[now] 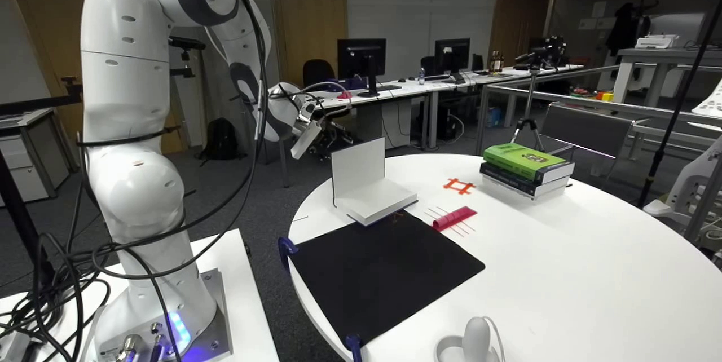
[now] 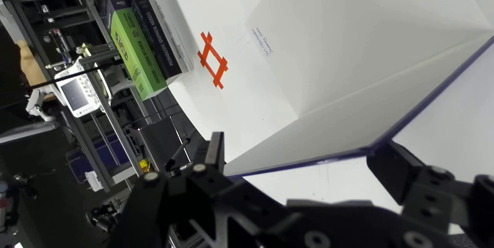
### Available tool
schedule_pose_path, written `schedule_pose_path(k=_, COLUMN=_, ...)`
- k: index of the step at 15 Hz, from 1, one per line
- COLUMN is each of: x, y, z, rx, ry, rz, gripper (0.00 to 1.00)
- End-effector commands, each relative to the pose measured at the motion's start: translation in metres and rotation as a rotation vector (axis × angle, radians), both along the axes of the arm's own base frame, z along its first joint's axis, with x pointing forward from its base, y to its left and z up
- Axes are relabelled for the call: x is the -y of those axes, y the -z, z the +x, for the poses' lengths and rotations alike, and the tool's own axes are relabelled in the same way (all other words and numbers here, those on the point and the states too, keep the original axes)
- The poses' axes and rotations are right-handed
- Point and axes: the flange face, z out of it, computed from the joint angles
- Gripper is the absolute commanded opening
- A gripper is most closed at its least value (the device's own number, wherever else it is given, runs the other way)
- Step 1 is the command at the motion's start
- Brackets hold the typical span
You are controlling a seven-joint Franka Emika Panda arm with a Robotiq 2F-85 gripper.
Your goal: Close the book
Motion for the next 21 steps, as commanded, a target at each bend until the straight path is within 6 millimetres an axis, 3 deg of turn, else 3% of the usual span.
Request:
schedule_pose_path(k=1, x=0.014, y=-0.017, z=0.000, rx=0.022, ry=0.068, rz=0.019, gripper=1.00)
schedule_pose_path(k=15, x=0.062, y=-0.015, z=0.021, rx=-0.056, ry=0.275, rz=0.096, gripper=1.00)
schedule_pose_path(k=21, x=0.055, y=-0.017, z=0.013, rx=-0.139, ry=0.229, rz=0.187, gripper=1.00)
